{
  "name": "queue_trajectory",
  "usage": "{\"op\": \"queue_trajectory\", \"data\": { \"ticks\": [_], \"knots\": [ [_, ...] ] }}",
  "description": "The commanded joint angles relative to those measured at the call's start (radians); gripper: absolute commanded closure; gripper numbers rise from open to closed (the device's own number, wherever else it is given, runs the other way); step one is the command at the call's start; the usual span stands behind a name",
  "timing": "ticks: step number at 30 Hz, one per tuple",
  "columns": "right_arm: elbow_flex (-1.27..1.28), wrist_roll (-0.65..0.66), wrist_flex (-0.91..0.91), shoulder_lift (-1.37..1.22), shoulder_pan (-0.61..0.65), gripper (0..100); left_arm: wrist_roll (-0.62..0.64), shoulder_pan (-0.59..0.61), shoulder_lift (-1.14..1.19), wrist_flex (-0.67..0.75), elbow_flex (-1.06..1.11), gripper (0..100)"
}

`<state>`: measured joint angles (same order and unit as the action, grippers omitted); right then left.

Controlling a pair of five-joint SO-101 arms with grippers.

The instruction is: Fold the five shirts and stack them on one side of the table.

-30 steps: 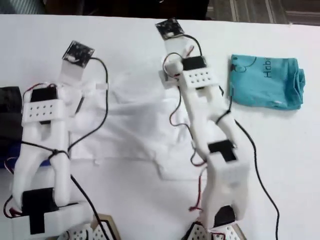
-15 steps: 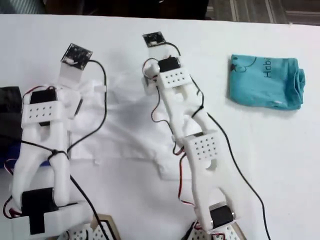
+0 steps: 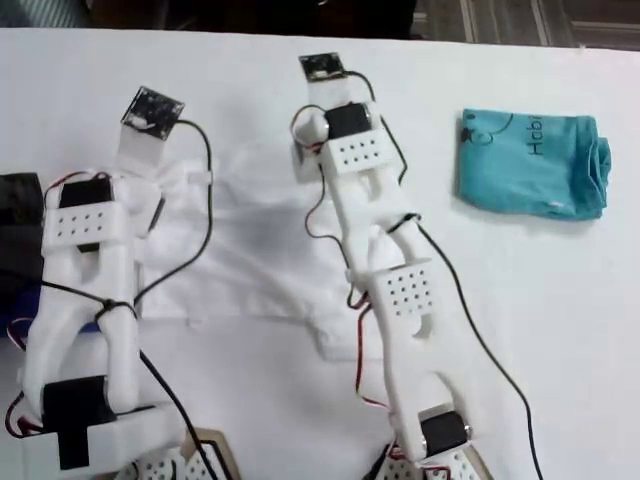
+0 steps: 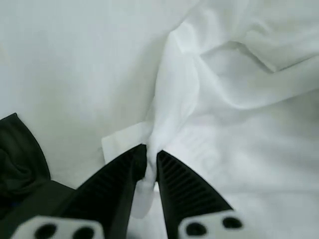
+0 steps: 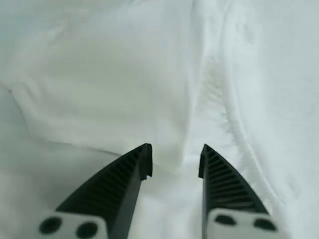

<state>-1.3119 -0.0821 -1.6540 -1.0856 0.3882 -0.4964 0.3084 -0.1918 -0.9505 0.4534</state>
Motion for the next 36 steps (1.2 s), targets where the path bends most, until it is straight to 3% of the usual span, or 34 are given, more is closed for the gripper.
{"op": "queue_trajectory", "data": {
  "ticks": [1,18,23,31,36],
  "knots": [
    [0.014,-0.011,-0.005,0.007,-0.007,83.7,0.0,0.006,-0.009,0.017,-0.002,97],
    [0.183,-0.005,0.12,0.007,0.001,84.0,0.002,0.008,-0.009,0.017,-0.002,97],
    [0.184,-0.005,0.136,0.007,0.001,89.0,-0.002,0.008,-0.009,0.017,-0.002,97],
    [0.184,-0.005,0.137,0.005,0.002,86.2,-0.002,0.008,-0.009,0.017,-0.005,97],
    [0.178,-0.003,0.139,-0.018,0.002,92.0,-0.002,0.008,-0.009,0.017,-0.008,97]
  ]
}}
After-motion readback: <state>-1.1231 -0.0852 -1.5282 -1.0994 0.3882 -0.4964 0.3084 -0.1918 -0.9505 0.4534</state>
